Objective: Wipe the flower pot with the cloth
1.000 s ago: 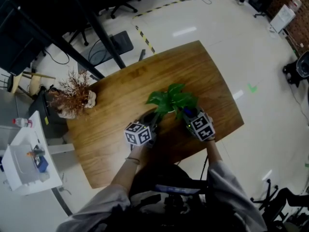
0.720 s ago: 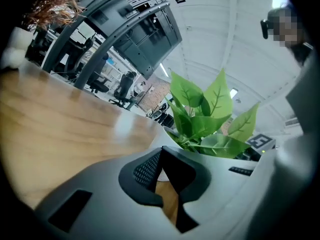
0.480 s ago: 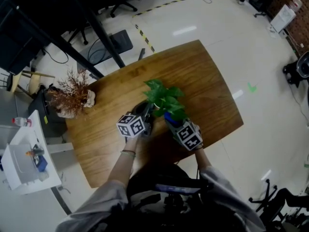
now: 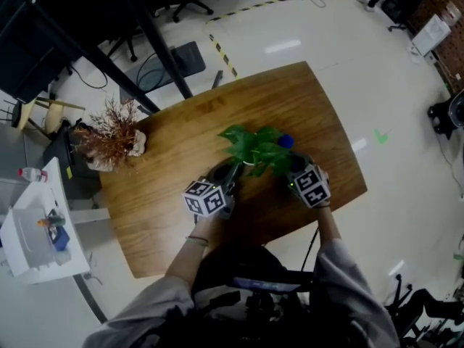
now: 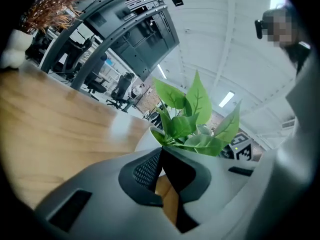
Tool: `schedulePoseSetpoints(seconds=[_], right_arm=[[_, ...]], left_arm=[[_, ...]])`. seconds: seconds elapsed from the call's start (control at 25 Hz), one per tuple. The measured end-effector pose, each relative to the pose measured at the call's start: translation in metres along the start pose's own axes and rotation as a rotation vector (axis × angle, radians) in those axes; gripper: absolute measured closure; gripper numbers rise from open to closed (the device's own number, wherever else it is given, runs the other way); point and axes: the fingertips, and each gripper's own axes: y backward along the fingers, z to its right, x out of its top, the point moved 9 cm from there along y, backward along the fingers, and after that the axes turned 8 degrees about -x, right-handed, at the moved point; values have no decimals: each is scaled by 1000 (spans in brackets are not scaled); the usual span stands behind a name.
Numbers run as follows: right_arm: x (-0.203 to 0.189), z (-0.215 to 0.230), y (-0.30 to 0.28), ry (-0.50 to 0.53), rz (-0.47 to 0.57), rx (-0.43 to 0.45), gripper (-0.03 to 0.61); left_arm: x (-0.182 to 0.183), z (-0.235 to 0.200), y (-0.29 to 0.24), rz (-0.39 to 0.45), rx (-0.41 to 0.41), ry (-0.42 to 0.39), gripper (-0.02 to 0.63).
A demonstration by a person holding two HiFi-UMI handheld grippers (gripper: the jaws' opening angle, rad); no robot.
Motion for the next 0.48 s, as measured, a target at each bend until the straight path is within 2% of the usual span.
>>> schedulePoseSetpoints(seconds=[0.12,0.24,0.32,0.48], right_arm=[[16,14,-16,100,20,63,520],[29,6,-24,173,43,170,520],[31,-4,-24,180,50,206,520],[24,-25,-12,135,65,218,520]], left_arm=[[0,-1,-1,-2,4,5,607],[1,-5,-1,-8,4,2,607],[4,-10,0,-2,14,2,607],[15,-24,2,21,44,-1,607]])
